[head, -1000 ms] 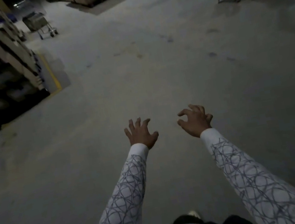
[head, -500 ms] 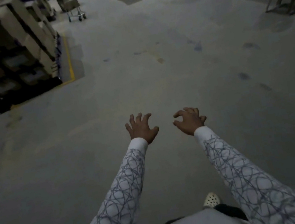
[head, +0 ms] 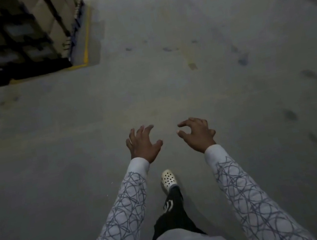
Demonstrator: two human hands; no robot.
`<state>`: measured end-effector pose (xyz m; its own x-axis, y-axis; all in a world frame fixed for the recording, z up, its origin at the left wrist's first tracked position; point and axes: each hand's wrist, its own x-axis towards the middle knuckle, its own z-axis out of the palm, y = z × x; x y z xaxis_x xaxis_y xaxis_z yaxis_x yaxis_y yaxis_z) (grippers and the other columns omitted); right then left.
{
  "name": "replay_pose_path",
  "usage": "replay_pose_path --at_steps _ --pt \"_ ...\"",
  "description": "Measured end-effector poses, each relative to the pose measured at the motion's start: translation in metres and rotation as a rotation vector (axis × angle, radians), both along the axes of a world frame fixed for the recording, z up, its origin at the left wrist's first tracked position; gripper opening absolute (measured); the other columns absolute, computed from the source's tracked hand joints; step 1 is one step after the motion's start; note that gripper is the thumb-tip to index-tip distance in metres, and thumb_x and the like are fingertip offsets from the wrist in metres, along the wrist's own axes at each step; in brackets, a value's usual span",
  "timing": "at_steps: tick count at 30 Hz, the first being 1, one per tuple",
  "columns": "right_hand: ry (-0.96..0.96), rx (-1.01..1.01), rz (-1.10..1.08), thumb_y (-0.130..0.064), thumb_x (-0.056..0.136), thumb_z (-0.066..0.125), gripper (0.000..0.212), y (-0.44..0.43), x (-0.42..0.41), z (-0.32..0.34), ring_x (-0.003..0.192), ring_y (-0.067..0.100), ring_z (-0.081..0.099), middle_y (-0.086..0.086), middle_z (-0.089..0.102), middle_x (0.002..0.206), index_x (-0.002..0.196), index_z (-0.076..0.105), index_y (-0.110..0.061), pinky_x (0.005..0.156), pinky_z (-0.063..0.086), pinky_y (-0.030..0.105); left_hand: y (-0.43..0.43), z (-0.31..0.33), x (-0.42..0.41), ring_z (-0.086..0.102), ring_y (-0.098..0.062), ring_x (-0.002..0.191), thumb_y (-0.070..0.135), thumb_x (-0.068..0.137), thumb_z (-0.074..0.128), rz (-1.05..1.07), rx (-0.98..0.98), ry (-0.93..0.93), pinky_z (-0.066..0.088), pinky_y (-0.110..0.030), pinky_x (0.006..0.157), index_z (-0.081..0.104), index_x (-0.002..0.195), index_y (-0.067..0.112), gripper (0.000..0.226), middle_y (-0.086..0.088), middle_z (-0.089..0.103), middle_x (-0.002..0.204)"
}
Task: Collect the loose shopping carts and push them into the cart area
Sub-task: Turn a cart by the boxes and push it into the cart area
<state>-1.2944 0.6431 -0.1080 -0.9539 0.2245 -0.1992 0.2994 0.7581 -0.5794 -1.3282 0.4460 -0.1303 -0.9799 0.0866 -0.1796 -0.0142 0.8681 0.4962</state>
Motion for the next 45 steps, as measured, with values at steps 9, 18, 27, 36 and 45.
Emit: replay_pose_path --at_steps 9,18,27,36,45 --pt "-0.053 -0.03 -0.076 -0.051 0.093 0.061 0.035 0.092 -0.244 -0.006 0.143 0.021 0.028 -0.006 0.049 0.147 0.126 0.063 -0.039 0.108 0.027 0.049 0.102 -0.003 -0.276 0.014 -0.03 0.15 0.043 0.088 0.068 -0.148 0.095 -0.015 0.018 -0.049 0.119 0.042 0.148 0.034 0.066 0.001 0.038 0.158" --pt "-0.039 -0.134 -0.208 -0.051 0.093 0.062 0.032 0.167 -0.433 -0.002 0.141 0.023 0.034 -0.008 0.053 0.142 0.122 0.065 -0.04 0.109 0.028 0.049 0.162 0.021 -0.472 0.018 -0.03 0.149 0.04 0.089 0.07 -0.219 0.152 0.066 0.019 -0.049 0.12 0.047 0.146 0.03 0.062 0.002 0.045 0.153" --pt "-0.104 -0.207 0.023 -0.054 0.091 0.062 0.032 0.245 -0.714 -0.05 0.14 0.029 0.034 -0.004 0.055 0.142 0.12 0.064 -0.041 0.111 0.032 0.055 0.216 -0.017 -0.714 0.025 -0.032 0.146 0.038 0.088 0.073 -0.064 0.185 0.015 0.025 -0.05 0.118 0.05 0.146 0.029 0.063 0.0 0.049 0.15" --pt "0.066 -0.273 0.098 -0.07 0.076 0.047 0.049 0.286 -0.987 0.004 0.13 0.025 0.049 -0.003 0.063 0.128 0.114 0.064 -0.044 0.107 0.039 0.056 0.22 0.012 -0.911 0.041 -0.024 0.137 0.034 0.091 0.071 0.224 0.305 0.078 0.035 -0.042 0.114 0.051 0.145 0.027 0.057 0.0 0.051 0.148" --pt "-0.043 -0.474 0.16 -0.038 0.095 0.067 0.026 0.298 -1.211 -0.049 0.116 0.011 0.058 -0.011 0.065 0.127 0.12 0.069 -0.031 0.098 0.047 0.032 0.236 -0.054 -1.151 0.057 -0.014 0.12 0.033 0.091 0.073 0.401 0.599 -0.055 0.047 -0.034 0.1 0.057 0.138 0.026 0.051 0.008 0.057 0.139"
